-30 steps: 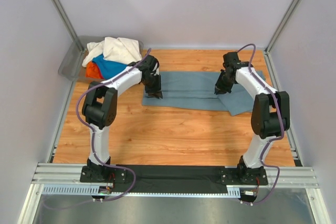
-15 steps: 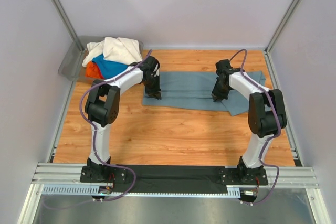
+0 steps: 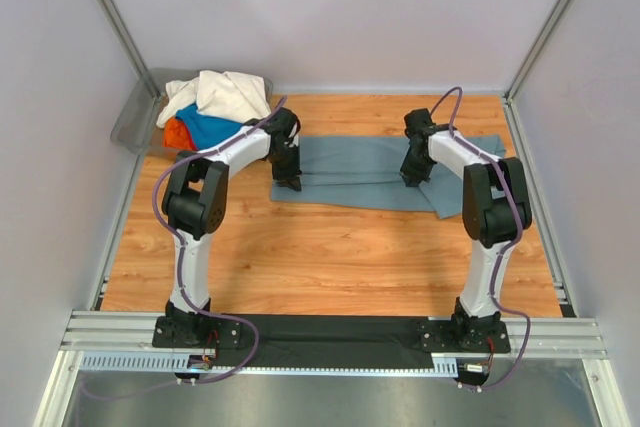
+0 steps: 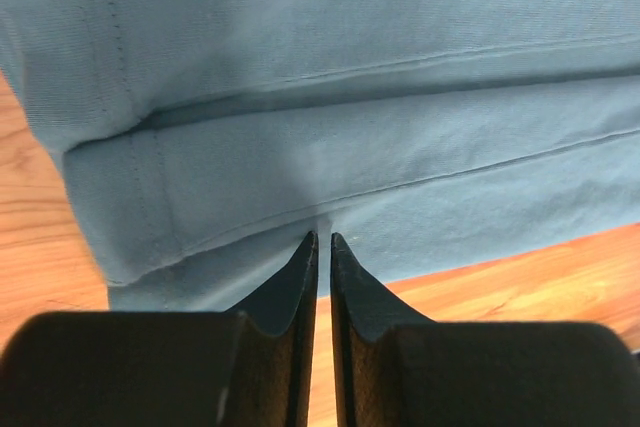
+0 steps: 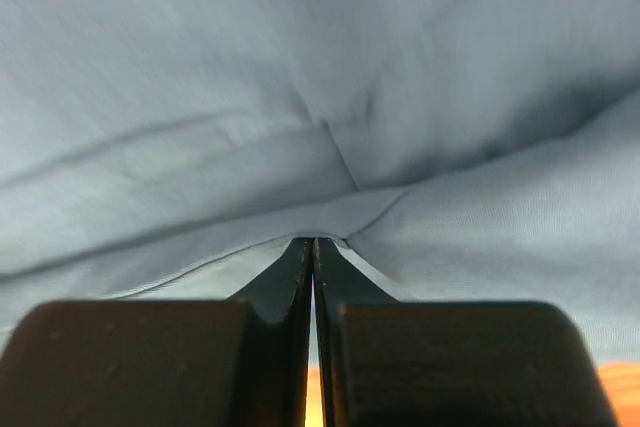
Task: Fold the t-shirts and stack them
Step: Fold the tshirt
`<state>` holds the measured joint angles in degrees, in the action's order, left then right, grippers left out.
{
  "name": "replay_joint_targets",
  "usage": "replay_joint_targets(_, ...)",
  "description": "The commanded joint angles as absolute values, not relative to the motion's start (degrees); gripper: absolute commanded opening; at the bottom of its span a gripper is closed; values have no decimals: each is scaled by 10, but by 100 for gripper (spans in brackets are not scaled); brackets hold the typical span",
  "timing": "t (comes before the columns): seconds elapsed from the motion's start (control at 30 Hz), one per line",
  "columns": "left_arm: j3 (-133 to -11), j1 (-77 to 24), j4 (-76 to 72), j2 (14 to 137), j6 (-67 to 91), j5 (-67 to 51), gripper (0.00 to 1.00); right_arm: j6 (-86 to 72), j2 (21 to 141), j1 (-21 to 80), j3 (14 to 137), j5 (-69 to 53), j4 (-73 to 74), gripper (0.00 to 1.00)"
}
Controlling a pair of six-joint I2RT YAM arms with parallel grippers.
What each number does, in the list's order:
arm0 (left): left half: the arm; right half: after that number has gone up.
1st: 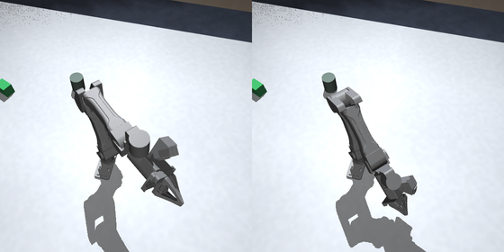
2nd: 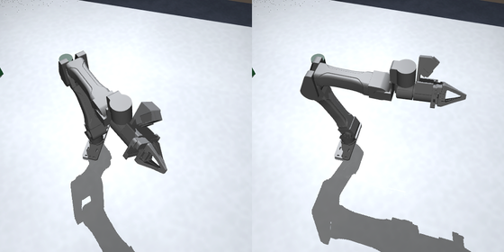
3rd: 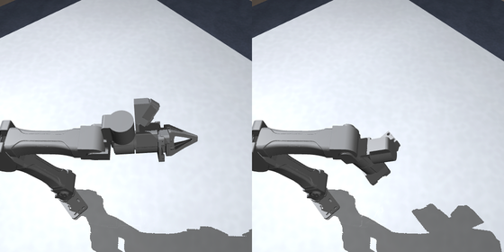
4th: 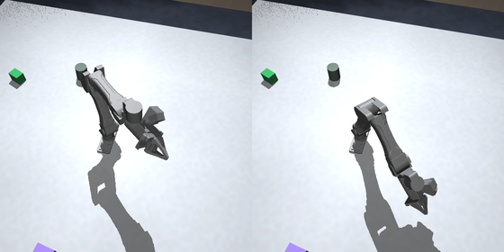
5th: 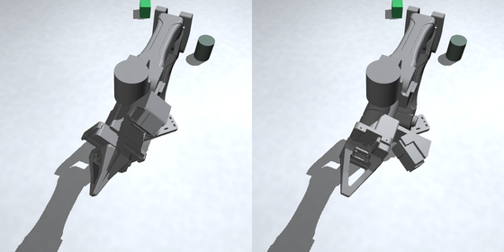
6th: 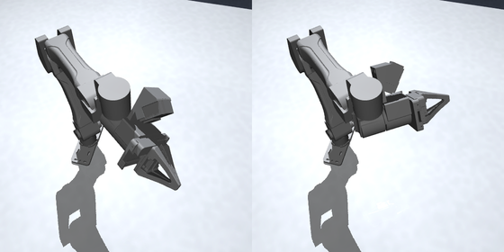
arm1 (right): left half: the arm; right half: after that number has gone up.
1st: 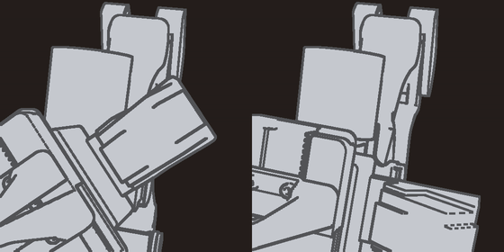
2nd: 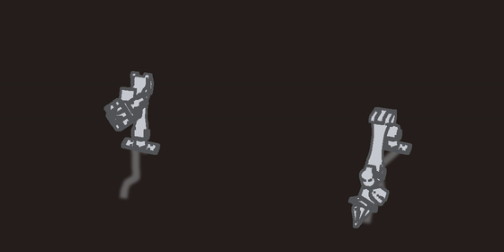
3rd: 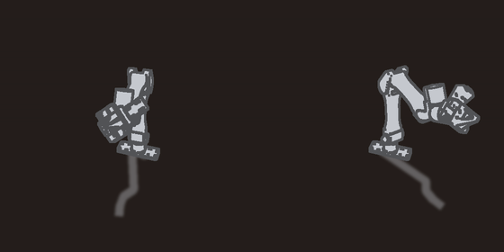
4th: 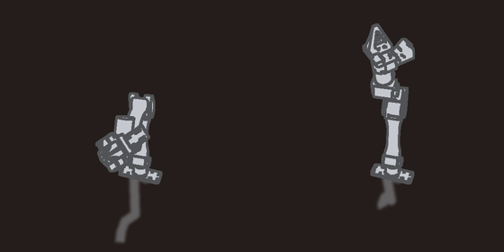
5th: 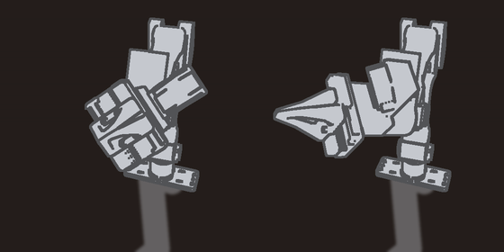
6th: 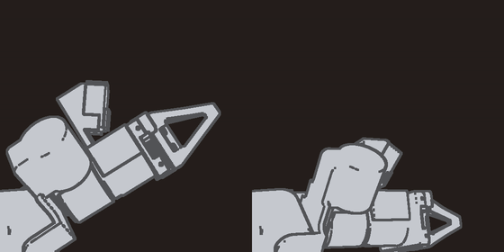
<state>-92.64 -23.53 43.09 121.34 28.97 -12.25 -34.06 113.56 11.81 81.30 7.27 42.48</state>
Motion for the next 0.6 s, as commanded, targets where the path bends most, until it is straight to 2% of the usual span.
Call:
replay_joint_targets(0.0, -934, -232, 439, 1218, 273, -116, 15, -341, 1160, 115, 859, 108, 414, 1)
replay_joint_targets(0.23, -938, -225, 446, 1197, 264, -111, 14, -332, 1212, 115, 932, 126, 423, 0)
replay_joint_targets(0.37, -961, -221, 458, 1192, 253, -95, 17, -322, 1221, 113, 954, 136, 431, 2)
replay_joint_targets(0.57, -1009, -215, 482, 1210, 243, -101, 17, -298, 1235, 103, 968, 120, 422, 12)
